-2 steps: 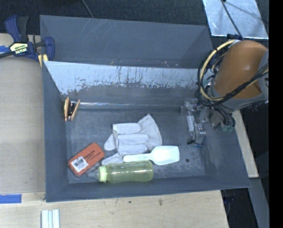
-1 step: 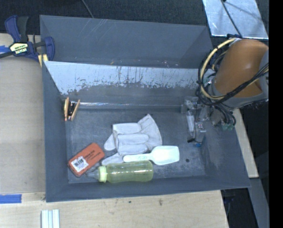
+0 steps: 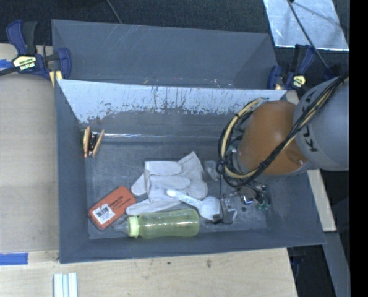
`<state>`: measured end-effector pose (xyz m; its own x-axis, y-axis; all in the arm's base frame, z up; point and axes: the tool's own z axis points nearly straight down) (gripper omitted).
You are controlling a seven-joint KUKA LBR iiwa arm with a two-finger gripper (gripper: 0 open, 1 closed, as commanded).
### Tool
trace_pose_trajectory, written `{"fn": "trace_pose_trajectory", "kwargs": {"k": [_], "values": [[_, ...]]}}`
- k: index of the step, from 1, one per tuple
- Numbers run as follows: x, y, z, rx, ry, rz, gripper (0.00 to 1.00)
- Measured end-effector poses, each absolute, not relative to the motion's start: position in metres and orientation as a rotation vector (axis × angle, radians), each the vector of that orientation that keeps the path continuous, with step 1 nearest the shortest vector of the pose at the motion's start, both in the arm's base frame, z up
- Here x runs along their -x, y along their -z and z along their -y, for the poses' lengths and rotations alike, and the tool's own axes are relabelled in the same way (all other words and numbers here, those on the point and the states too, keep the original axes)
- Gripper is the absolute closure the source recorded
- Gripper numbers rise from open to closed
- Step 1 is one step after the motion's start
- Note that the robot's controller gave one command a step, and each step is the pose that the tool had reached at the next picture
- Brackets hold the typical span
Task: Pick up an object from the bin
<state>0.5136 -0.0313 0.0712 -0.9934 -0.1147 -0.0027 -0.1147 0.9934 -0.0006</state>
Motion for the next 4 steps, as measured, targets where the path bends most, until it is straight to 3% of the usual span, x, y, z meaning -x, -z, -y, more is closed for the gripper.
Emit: {"fn": "trace_pose_trajectory", "kwargs": {"k": [1, 2, 3, 4], "values": [[-0.521, -0.134, 0.038, 0.145, 0.000, -3.137, 0.00], [-0.494, -0.101, -0.030, 0.102, -0.001, -3.137, 0.00], [-0.516, -0.072, 0.010, -0.018, -0.001, -3.137, 0.00], [-0.529, -0.071, -0.025, -0.355, -0.001, -3.115, 1.00]]}}
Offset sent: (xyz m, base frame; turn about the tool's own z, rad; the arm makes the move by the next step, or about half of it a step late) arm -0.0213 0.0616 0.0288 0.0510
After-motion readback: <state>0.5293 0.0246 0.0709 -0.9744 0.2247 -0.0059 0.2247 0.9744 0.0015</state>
